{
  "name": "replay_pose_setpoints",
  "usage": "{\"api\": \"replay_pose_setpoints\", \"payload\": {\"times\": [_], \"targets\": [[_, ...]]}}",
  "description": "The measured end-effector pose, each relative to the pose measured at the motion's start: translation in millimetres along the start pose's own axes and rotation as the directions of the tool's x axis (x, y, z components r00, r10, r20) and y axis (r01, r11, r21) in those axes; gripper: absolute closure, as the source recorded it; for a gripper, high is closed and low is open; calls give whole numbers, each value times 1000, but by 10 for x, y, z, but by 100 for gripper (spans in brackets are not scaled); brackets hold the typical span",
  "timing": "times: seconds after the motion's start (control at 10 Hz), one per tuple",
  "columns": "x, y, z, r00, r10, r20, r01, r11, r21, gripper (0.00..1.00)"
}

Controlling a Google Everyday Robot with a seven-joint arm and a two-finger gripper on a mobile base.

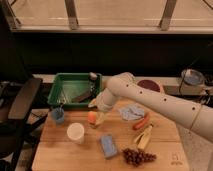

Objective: Place apple in purple bowl

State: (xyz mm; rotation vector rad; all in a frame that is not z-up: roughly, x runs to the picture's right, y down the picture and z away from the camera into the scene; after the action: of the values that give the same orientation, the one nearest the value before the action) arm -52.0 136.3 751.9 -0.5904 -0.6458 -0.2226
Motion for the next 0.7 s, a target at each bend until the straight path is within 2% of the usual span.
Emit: {"api": "replay_pose_setpoints", "payload": {"times": [0.3,0.7], "targets": [[5,72,189,999,12,29,-11,999,-31,37],[-72,104,218,999,-14,34,16,999,-38,75]]}}
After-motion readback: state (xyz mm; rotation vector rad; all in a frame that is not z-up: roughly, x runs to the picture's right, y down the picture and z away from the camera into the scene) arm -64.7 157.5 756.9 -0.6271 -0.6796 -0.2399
